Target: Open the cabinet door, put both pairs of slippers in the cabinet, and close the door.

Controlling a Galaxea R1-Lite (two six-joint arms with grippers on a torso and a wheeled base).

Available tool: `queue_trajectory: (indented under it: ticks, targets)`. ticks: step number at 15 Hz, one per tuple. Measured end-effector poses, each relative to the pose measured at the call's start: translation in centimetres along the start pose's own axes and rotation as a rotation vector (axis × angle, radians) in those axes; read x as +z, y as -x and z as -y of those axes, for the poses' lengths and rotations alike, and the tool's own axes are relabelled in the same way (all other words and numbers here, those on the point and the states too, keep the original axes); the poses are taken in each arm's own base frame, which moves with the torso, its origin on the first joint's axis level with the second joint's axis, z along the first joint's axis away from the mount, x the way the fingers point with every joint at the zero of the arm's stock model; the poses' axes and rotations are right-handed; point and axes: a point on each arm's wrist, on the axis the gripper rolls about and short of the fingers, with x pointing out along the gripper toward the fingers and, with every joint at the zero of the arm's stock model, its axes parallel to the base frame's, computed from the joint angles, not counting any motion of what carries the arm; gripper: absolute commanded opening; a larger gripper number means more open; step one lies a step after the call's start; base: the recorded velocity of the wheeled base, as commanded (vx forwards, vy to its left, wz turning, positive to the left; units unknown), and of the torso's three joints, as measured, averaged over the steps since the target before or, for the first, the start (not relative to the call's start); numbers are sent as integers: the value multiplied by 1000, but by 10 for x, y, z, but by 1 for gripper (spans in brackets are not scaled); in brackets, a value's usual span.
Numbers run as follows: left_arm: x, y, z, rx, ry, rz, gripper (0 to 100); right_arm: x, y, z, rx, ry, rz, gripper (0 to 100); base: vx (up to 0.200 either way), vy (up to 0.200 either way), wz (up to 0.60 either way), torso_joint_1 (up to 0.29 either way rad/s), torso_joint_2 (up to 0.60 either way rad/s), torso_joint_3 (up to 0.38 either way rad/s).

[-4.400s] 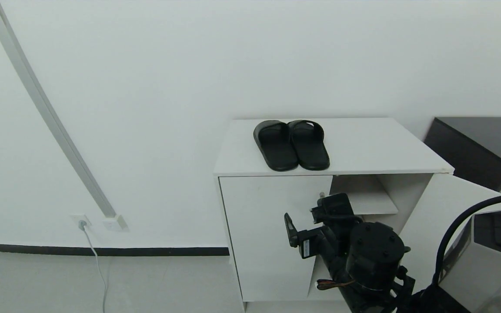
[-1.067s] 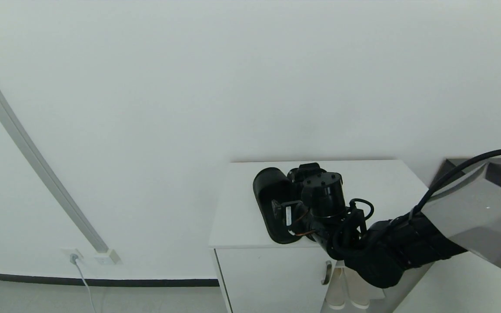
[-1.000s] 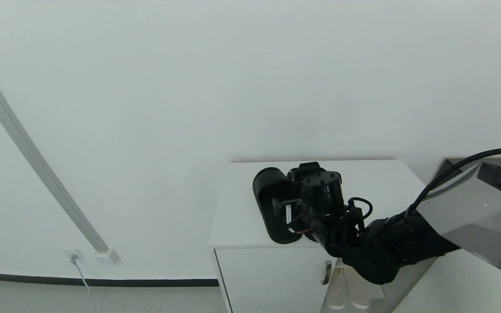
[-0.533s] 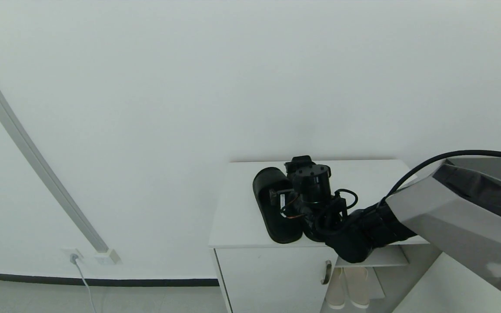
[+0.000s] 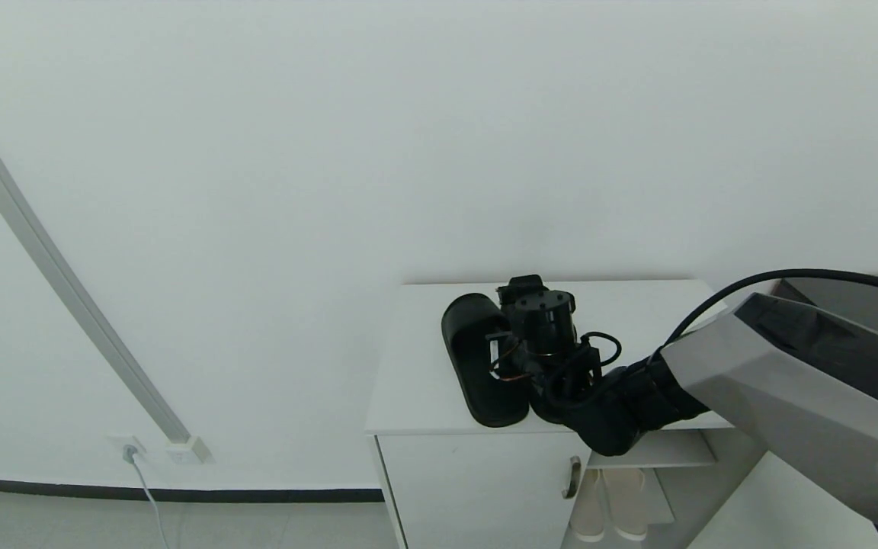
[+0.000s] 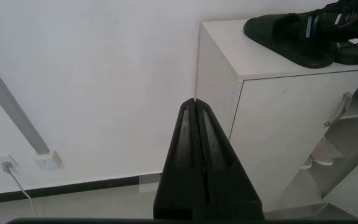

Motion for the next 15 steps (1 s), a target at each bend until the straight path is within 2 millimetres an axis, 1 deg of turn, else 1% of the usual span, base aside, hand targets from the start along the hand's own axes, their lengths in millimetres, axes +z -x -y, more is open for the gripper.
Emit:
queue_trajectory:
  ticks: [7,9,12,15]
  targets:
    - [0,0,0,1,0,0,0,1,1,0,1,-1,2,0,0,0,0,0,0,0]
    - [0,0,0,1,0,0,0,5,6,2,8,-1,1,0,0,0,0,0,0,0]
    - [0,0,0,0,0,0,0,15,27,9,43,3,-11,0,0,0,0,0,0,0]
    - [0,0,0,0,-1,0,0,21,57,19,66,11,-32,0,0,0,0,0,0,0]
